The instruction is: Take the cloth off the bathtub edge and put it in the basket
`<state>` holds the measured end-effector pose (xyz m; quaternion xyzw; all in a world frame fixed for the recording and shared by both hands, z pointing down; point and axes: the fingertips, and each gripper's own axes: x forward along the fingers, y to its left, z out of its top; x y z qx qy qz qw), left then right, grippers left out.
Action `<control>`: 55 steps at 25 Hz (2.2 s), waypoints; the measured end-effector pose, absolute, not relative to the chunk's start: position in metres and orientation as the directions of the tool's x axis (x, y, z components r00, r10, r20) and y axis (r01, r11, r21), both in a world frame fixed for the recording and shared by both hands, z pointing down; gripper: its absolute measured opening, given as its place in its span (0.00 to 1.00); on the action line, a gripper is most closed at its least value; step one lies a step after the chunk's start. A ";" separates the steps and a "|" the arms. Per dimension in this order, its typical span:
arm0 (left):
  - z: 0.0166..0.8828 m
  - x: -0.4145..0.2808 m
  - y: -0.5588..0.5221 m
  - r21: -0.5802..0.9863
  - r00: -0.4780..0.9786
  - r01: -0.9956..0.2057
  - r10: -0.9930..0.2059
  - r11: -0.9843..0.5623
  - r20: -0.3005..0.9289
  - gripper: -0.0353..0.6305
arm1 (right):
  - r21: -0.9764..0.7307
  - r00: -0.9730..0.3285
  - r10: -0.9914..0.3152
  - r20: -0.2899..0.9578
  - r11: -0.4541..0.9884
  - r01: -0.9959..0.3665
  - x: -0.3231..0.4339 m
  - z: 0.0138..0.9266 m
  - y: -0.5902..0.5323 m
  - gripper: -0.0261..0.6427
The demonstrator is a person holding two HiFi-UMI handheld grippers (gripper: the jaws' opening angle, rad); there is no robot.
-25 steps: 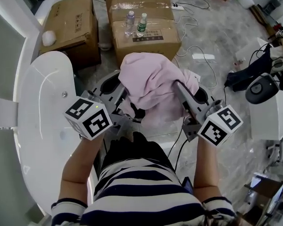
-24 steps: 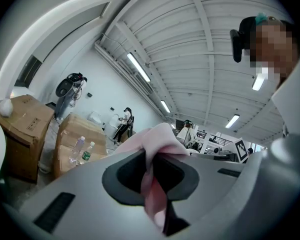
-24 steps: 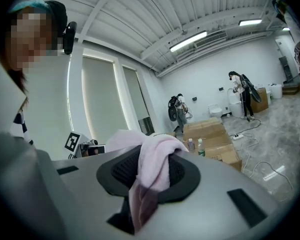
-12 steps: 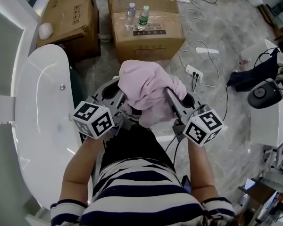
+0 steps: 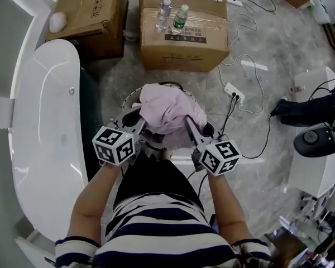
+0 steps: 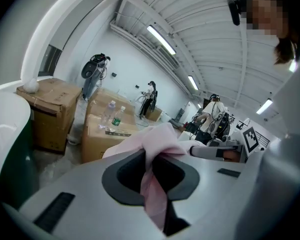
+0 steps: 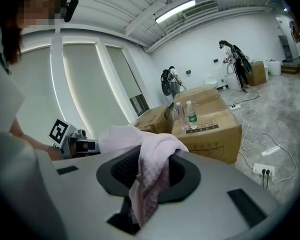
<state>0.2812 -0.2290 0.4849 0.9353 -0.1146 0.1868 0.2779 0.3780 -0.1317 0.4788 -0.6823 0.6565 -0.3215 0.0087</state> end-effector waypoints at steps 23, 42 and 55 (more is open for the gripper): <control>0.673 0.241 -0.214 0.424 0.661 -0.501 -0.017 -0.755 0.750 0.13 | -0.430 -0.186 -0.702 0.687 -0.187 -0.883 0.374 0.672 -0.140 0.19; 0.726 0.214 -0.201 0.291 0.480 -0.476 0.031 -0.830 0.877 0.13 | -0.424 -0.239 -0.541 0.807 -0.248 -0.871 0.348 0.727 -0.116 0.29; 0.704 0.227 -0.195 0.327 0.541 -0.447 0.039 -0.832 0.840 0.13 | -0.276 -0.178 -0.315 0.932 -0.302 -0.912 0.347 0.755 -0.067 0.30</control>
